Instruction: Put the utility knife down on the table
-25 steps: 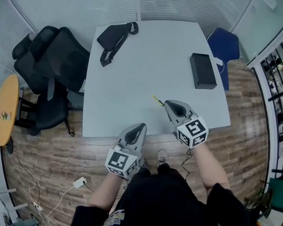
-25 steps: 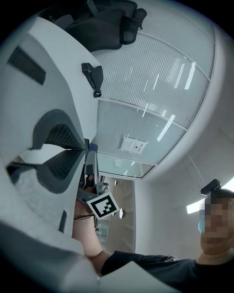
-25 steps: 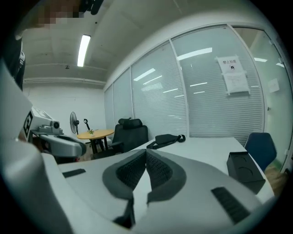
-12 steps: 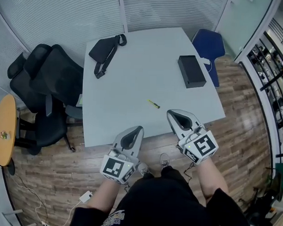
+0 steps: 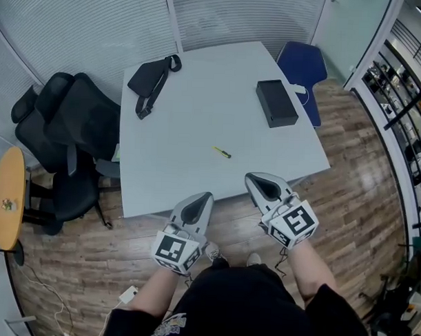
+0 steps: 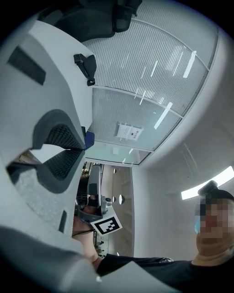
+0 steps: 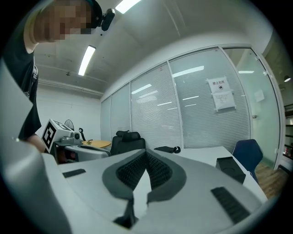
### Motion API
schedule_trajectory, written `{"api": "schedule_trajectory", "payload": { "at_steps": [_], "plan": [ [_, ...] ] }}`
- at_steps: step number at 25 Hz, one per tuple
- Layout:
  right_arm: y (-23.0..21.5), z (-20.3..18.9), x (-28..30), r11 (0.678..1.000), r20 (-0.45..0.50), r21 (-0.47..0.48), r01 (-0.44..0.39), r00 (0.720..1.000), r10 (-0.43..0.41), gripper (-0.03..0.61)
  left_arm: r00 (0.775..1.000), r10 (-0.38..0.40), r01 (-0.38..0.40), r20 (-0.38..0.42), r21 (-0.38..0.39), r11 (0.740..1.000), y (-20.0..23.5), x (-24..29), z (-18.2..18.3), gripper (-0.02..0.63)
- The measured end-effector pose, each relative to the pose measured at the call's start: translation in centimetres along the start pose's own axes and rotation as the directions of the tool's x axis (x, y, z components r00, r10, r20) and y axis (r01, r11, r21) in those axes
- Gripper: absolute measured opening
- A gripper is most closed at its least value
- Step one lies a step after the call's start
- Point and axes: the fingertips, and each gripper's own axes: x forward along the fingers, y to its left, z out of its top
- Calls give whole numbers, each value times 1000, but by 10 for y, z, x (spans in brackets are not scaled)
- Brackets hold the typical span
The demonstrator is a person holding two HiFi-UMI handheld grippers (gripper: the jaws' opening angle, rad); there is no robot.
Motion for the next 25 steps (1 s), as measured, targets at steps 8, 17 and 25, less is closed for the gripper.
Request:
{"api": "schedule_trajectory", "payload": {
  "at_steps": [8, 17, 25],
  "plan": [
    [-9, -10, -43, 998, -10, 26, -55, 998, 55, 3, 996, 88, -88, -9, -13, 996, -50, 6, -15, 6],
    [-4, -27, -96, 991, -26, 31, -133, 991, 134, 3, 982, 187, -188, -18, -26, 982, -112, -5, -36, 6],
    [-3, -40, -132, 988, -32, 35, -152, 988, 153, 3, 975, 220, -220, -12, -22, 975, -147, -7, -45, 6]
  ]
}}
